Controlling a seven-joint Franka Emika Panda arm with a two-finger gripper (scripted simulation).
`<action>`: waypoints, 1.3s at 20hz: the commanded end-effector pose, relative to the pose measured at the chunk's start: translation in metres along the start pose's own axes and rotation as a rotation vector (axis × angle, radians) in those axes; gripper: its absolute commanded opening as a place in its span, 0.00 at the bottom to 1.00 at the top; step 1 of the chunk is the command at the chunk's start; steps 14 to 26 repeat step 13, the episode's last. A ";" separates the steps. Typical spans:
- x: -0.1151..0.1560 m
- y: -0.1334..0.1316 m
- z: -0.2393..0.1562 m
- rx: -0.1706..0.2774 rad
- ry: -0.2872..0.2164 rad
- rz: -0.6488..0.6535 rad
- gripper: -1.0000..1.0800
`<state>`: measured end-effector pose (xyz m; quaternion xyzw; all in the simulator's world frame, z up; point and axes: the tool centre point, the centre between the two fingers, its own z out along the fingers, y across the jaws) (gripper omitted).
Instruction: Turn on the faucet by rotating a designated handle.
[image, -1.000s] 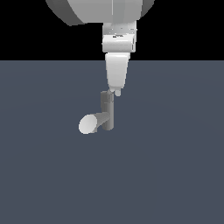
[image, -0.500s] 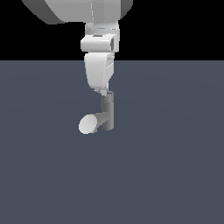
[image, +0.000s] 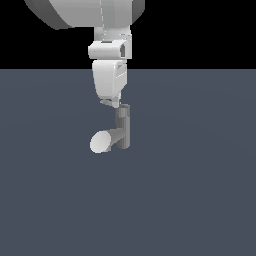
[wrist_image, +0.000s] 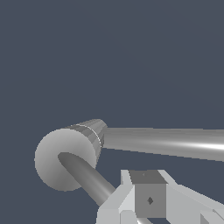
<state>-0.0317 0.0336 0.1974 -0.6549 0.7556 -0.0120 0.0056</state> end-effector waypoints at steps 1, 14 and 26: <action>-0.029 -0.001 0.007 -0.007 -0.007 -0.039 0.00; -0.073 -0.015 0.015 -0.024 -0.008 -0.064 0.00; -0.073 -0.015 0.015 -0.024 -0.008 -0.064 0.00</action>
